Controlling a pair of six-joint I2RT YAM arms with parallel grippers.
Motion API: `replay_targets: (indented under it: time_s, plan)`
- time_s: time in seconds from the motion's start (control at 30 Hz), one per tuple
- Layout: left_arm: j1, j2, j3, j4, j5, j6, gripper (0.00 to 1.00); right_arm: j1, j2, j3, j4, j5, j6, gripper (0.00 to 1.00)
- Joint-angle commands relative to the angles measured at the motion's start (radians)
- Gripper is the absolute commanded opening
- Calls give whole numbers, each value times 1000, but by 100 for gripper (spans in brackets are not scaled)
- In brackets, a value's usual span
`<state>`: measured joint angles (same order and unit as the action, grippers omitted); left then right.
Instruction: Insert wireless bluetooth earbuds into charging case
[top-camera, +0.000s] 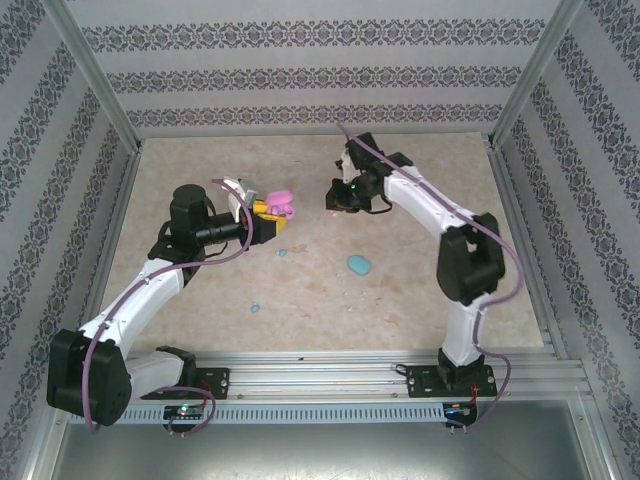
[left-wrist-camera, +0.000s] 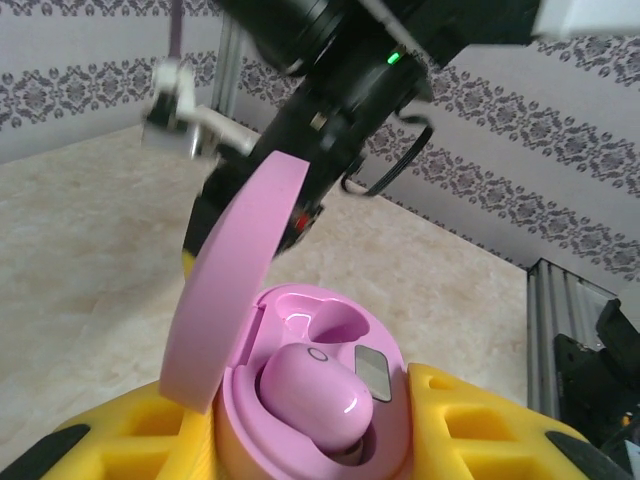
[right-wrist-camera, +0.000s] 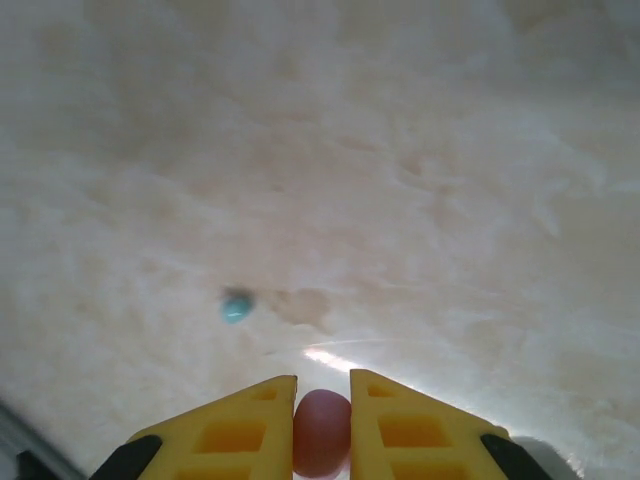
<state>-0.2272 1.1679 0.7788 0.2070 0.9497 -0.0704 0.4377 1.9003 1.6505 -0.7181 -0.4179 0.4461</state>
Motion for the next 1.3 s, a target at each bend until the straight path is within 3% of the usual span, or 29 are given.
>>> replay_targets:
  time_s: [0.0, 0.17, 0.6, 0.87, 1.27]
  plan:
    - [5, 5, 37, 53, 76, -42, 0, 20, -117, -68, 102, -112, -1, 16]
    - [7, 38, 86, 37, 131, -52, 0, 30, -274, -142, 203, -202, 32, 15]
    - [7, 81, 108, 127, 202, -106, 0, 96, -560, -271, 317, -260, 30, 15]
    - [7, 104, 120, 178, 238, -152, 0, 200, -525, -252, 381, -263, 3, 16]
    - [6, 104, 88, 247, 255, -213, 0, 182, -425, -195, 407, -293, -10, 16]
